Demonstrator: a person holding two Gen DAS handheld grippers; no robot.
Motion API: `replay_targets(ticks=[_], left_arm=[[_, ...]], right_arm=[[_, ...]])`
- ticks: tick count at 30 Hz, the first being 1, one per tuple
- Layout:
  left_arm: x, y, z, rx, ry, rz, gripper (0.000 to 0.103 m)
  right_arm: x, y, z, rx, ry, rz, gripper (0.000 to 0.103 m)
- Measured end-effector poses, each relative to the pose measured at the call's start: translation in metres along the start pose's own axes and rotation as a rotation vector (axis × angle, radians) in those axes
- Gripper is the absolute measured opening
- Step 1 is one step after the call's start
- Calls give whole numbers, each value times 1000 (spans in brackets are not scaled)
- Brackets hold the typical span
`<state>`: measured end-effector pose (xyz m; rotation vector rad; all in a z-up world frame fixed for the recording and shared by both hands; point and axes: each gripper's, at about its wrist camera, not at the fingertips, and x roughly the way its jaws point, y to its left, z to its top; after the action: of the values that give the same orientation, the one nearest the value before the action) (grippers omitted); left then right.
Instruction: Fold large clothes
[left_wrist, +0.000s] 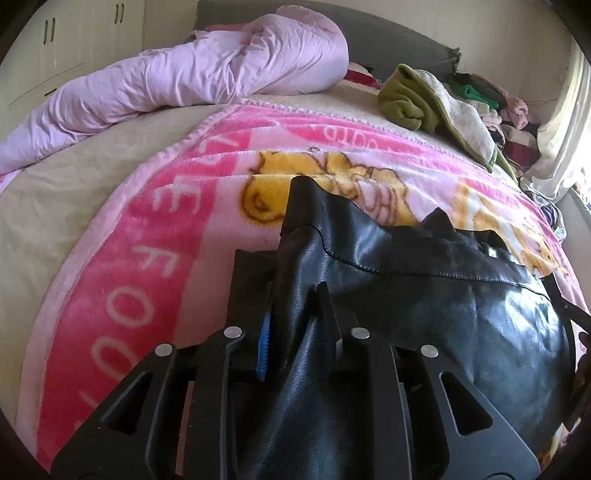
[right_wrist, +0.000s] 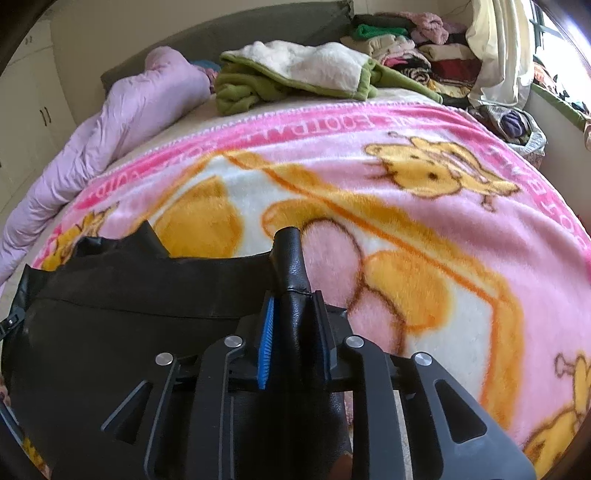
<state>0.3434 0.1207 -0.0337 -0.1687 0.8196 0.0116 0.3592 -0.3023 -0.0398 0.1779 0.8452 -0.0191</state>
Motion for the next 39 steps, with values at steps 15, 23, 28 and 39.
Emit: replay_targets(ticks=[15, 23, 28, 39], left_arm=[[-23, 7, -8, 15, 6, 44, 59], [-49, 26, -28, -22, 12, 19, 71], [-57, 49, -55, -127, 56, -55, 74], [-60, 29, -77, -129, 97, -100, 30]], right_arm=[[-26, -12, -15, 69, 56, 4, 69], [-74, -30, -66, 186, 61, 135, 74], [-94, -40, -100, 243, 99, 210, 75], [-109, -55, -120, 279, 110, 337, 28]])
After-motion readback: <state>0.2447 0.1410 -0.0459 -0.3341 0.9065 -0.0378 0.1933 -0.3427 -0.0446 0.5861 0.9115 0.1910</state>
